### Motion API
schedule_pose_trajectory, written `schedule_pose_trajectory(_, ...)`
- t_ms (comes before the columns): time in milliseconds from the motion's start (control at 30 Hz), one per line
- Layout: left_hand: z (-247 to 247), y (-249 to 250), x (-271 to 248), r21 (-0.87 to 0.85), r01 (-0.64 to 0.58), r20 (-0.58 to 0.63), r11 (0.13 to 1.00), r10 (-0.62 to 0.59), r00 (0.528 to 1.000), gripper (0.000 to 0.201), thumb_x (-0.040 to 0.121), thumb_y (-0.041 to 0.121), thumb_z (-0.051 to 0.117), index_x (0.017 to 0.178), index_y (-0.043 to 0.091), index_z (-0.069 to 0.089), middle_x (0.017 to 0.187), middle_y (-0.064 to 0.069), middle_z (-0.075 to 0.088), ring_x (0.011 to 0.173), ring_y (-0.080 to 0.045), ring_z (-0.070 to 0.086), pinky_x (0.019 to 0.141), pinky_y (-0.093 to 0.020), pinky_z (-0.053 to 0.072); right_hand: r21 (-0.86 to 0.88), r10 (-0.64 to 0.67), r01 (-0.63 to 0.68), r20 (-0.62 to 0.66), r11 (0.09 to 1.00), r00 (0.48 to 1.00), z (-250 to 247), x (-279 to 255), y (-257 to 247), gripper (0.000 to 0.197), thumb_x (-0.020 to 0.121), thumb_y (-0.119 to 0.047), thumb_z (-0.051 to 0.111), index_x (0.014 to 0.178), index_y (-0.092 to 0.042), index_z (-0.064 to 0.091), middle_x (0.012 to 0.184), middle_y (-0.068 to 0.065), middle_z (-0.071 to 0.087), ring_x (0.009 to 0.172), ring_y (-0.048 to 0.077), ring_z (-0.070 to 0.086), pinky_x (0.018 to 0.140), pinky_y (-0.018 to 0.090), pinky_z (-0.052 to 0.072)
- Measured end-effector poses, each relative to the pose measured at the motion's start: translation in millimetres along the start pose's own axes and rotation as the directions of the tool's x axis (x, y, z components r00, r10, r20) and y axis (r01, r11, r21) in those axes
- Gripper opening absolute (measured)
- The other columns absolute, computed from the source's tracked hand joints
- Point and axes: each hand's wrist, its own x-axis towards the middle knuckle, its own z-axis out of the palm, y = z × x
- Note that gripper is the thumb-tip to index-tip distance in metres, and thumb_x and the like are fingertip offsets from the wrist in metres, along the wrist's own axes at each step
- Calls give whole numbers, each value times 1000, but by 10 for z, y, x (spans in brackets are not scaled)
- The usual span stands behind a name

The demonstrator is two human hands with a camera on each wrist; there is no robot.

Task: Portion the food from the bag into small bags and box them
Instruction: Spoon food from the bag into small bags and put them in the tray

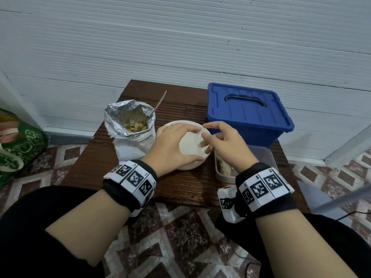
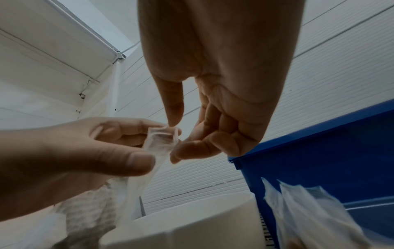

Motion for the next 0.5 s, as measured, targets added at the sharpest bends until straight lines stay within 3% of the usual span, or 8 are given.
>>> schedule_pose_trajectory(100,-13,11,6,-63,-3,-57,998,-1,998,56,64,50,78,113,27,63,113,16,64,111,-3,55,102,-39,37,20,5,-5,-4,1000,1000,-22,13,21,29,92,-24,60,120,-23,53,83,1,73,67,3,65,64,11,44)
schedule_pose_trajectory(233,-40,57,6,-122,31,-87,992,-42,995,41,68,35,84,103,23,68,99,18,65,99,5,55,96,-23,38,6,-3,3,0,1000,1000,-21,9,42,34,89,-19,64,122,-20,54,83,5,72,68,3,65,72,15,41)
schedule_pose_trajectory(367,-62,90,4,-173,66,-75,983,-80,994,35,70,31,83,101,19,70,96,15,65,97,1,57,88,-9,40,-2,10,-10,-26,1000,1000,-19,35,46,25,92,-25,60,117,-22,56,83,-1,72,65,1,63,64,12,42)
schedule_pose_trajectory(500,-101,149,16,-205,66,-131,977,-94,987,38,70,32,83,104,20,71,95,19,64,100,1,58,90,-9,41,59,13,-6,-110,998,994,-25,47,37,19,96,-28,54,111,-20,61,85,0,72,69,8,64,71,21,47)
